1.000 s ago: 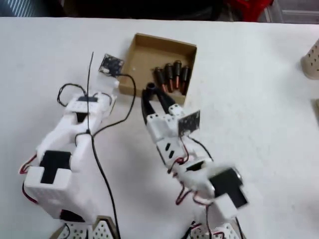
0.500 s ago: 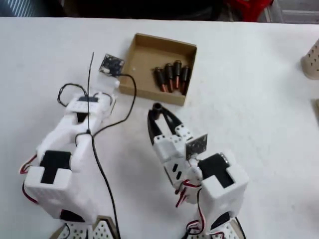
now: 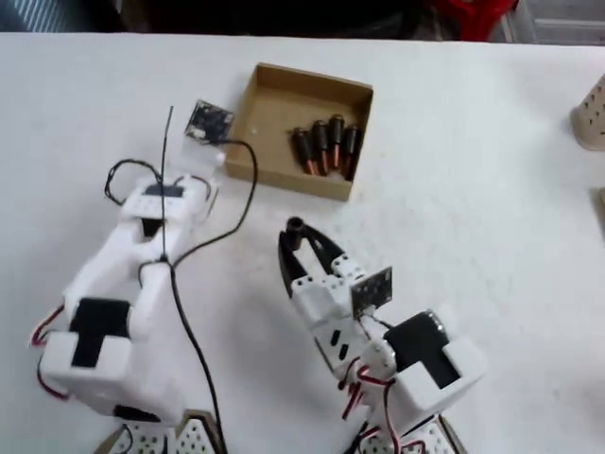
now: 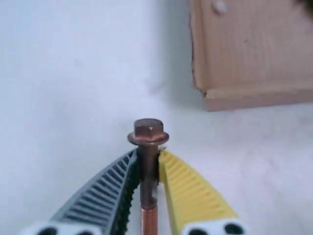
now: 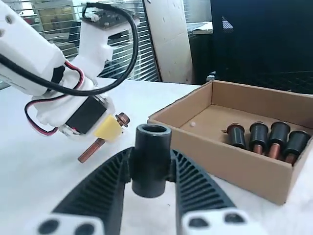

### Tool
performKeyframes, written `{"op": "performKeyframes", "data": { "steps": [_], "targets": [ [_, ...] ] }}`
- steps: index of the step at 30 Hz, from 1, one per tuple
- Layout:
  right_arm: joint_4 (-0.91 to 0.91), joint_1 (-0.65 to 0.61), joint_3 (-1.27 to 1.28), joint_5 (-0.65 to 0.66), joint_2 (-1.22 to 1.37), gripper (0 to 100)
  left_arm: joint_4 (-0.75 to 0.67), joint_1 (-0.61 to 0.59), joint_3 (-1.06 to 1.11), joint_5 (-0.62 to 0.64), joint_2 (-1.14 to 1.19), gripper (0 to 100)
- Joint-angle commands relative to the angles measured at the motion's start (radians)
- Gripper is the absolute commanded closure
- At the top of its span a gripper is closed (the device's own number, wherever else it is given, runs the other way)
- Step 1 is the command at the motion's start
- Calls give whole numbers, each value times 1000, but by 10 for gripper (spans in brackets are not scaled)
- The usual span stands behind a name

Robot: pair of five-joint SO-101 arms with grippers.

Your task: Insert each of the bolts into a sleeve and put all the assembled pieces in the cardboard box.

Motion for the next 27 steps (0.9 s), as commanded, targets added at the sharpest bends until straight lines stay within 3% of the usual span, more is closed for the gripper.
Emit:
{"op": "performKeyframes", "data": {
  "steps": [1, 7, 12, 19, 27],
  "targets": [
    [1, -10, 5, 0, -10, 983, -29, 30, 68, -3, -219, 976],
    [1, -10, 3, 0, -10, 983, -32, 85, 201, -3, -467, 976],
    [1, -10, 3, 0, -10, 983, -132, 170, 364, -2, -700, 976],
    [1, -10, 3, 0, -10, 983, -407, 272, 615, -2, -954, 976],
    [1, -10, 3, 2, -10, 982, -724, 341, 767, 0, -1035, 976]
  ]
}}
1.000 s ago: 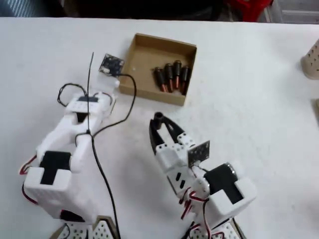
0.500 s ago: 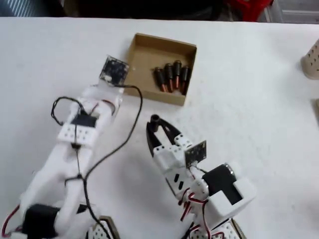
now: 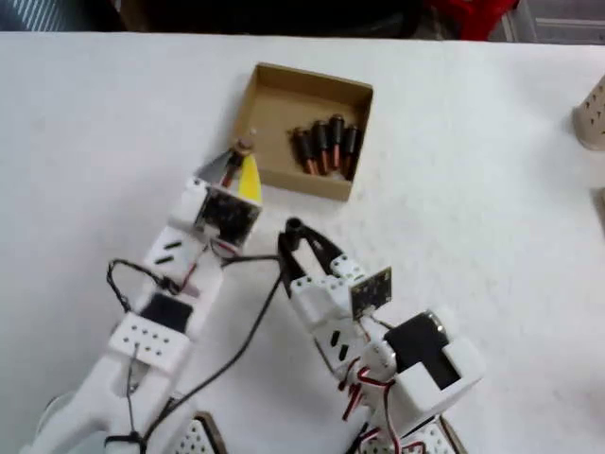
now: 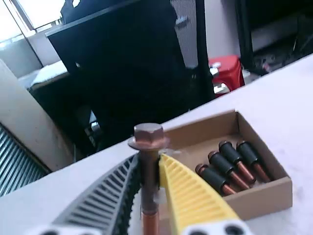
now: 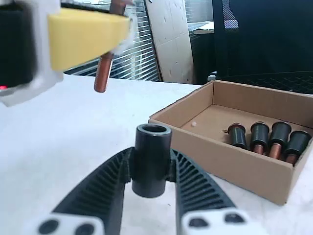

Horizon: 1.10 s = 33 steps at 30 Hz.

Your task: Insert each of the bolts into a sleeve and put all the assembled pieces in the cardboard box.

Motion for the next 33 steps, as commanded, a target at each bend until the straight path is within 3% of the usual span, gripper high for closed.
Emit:
{"op": "performKeyframes", "data": {
  "steps": [1, 8, 13, 24, 33],
  "targets": [
    [1, -8, 3, 2, -10, 982, -169, 67, 17, 0, -62, 976],
    [1, -8, 2, 2, -10, 982, -255, 186, 21, 18, -64, 976],
    [-4, -8, 0, 2, -10, 982, -247, 196, 15, 221, -64, 976],
    [1, -1, -31, 2, -10, 982, 43, 269, -23, 279, -252, 976],
    [-2, -7, -32, 2, -10, 982, 64, 288, -20, 284, -312, 976]
  ]
}}
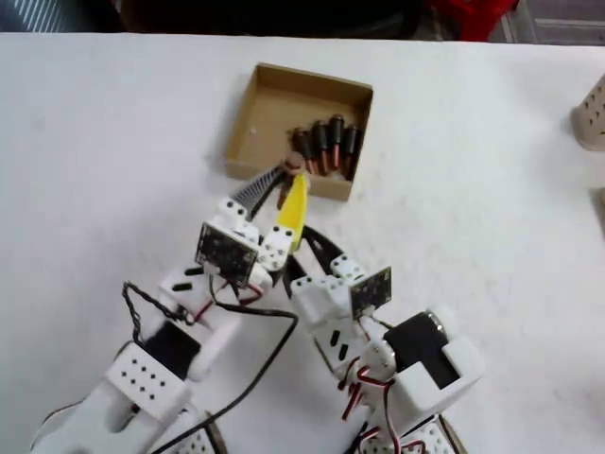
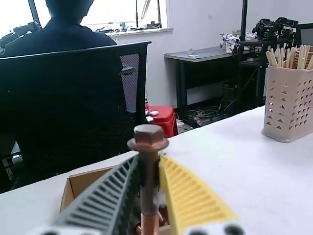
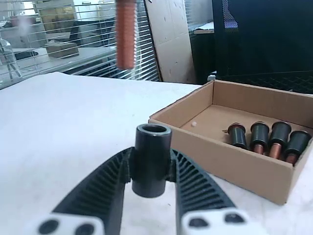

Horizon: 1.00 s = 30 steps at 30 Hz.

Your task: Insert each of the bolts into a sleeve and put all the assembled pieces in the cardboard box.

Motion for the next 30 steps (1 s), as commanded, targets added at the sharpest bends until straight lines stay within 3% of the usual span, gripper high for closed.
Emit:
{"op": "performKeyframes", "data": {
  "steps": [1, 14, 22, 30],
  "targets": [
    [-4, -7, -11, 2, -10, 982, -2, 42, -51, 12, -33, 976],
    [-1, -7, -38, -2, -10, 982, -9, -7, -72, 83, -25, 976],
    [-1, -7, -38, -3, -10, 982, -140, -21, -170, 78, 298, 976],
    [-5, -2, -38, -3, -10, 982, -144, -13, -153, 83, 309, 976]
  ]
}}
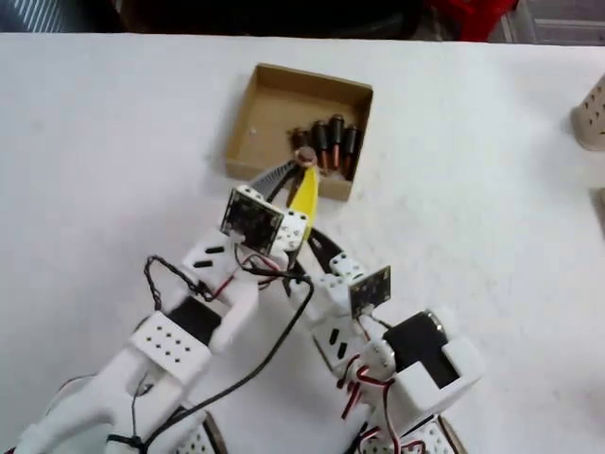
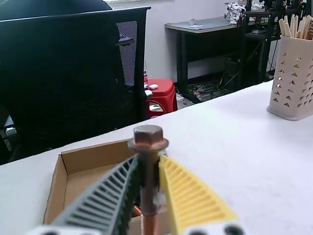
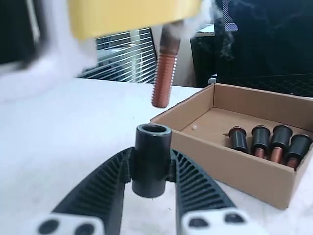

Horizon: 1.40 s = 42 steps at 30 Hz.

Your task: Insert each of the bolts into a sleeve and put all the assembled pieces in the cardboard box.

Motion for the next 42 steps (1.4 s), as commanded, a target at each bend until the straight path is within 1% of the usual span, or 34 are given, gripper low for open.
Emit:
{"op": "performKeyframes", "data": {
  "steps": [1, 5, 7, 11, 18, 23, 32, 36, 42],
  "targets": [
    [-5, -4, -21, -3, -10, 982, -41, -2, -49, 11, -1, 976],
    [-5, -5, -23, -3, -10, 982, -40, 2, -44, 14, -1, 976],
    [-5, -5, -23, -6, -10, 982, -37, 18, -37, 38, -1, 976],
    [-2, -1, -38, -6, -10, 982, 3, 50, -38, 60, -1, 976],
    [-5, 2, -41, -6, -10, 982, 5, 35, -34, 61, -1, 976],
    [-7, 30, -49, -6, -10, 982, 44, 41, -35, 63, -1, 976],
    [-7, 35, -54, 2, -10, 982, 46, 41, -35, 64, -1, 976],
    [-7, 65, -55, 2, -10, 981, 48, 35, -35, 107, -1, 976],
    [-7, 90, -63, 2, -10, 981, 49, 33, -34, 110, -2, 976]
  ]
}}
